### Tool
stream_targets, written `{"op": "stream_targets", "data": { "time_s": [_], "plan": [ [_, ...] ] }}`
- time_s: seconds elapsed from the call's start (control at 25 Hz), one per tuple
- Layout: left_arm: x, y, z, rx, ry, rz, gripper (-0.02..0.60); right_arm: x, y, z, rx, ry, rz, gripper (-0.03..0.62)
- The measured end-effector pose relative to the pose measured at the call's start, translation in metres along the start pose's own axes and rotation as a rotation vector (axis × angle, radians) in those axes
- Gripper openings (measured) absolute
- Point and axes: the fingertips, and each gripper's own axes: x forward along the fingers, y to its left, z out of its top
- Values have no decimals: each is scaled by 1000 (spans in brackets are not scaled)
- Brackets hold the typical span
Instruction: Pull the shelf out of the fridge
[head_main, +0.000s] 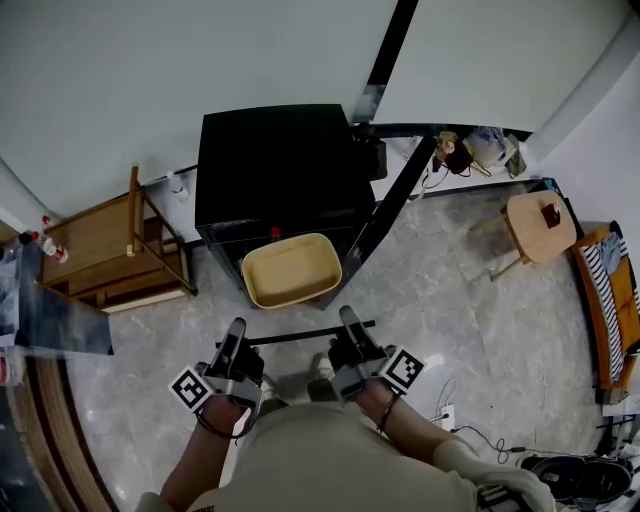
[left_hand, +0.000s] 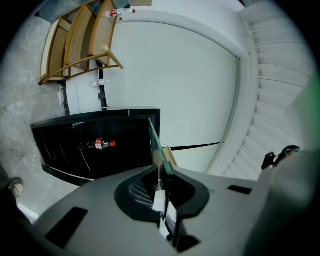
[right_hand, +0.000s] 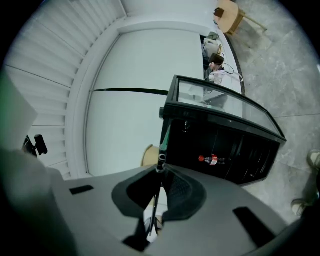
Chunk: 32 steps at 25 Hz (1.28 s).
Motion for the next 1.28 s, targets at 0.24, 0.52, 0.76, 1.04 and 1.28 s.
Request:
{"op": "stream_targets", "data": {
  "time_s": [0.24,0.52,0.76,1.04,1.28],
  "plan": [
    [-1,-45,2,4,-33,-41,18,0,51,9,-59,14,51,12],
    [19,-113,20,64,-65,-128,18,17,107,27,-4,-27,110,11],
    [45,-163,35,84,-85,-205,18,43,160,49,-42,-37,179,11],
    [58,-223,43,124,-76,-263,18,49,223,62,-44,-60,259,11],
    [64,-244,46,112,-81,-277,18,52,239,67,-29,-54,279,12]
  ]
}}
